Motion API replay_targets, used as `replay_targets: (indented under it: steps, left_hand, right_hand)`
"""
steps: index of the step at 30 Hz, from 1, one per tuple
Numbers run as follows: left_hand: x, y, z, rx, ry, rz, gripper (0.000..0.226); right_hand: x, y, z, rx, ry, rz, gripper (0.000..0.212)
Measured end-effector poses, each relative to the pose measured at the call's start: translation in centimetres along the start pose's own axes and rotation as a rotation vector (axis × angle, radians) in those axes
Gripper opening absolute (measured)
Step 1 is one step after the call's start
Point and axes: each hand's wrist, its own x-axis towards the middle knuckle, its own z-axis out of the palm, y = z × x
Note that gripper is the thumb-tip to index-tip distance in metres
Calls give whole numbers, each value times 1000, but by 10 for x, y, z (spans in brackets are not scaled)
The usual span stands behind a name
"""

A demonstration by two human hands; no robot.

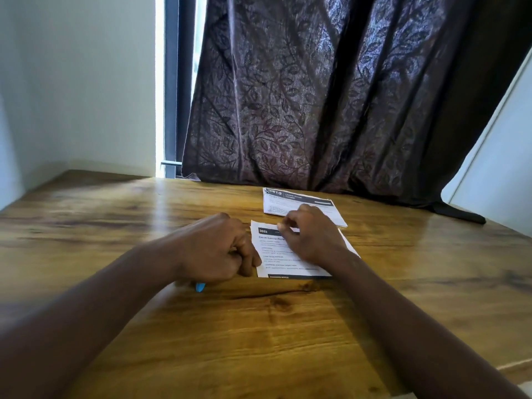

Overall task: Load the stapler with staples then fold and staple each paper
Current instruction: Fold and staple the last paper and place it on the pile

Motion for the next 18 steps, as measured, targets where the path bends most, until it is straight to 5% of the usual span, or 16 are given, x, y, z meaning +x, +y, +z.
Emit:
replay_targets:
  steps: [9, 18]
  left_hand:
    - [-1, -14, 4, 181, 140, 3, 32]
    - [-13, -7, -27, 524, 17, -335, 56]
  right_hand:
    - [10, -9, 23, 10, -57, -16, 33]
    - [6, -6, 18, 174, 12, -65, 24]
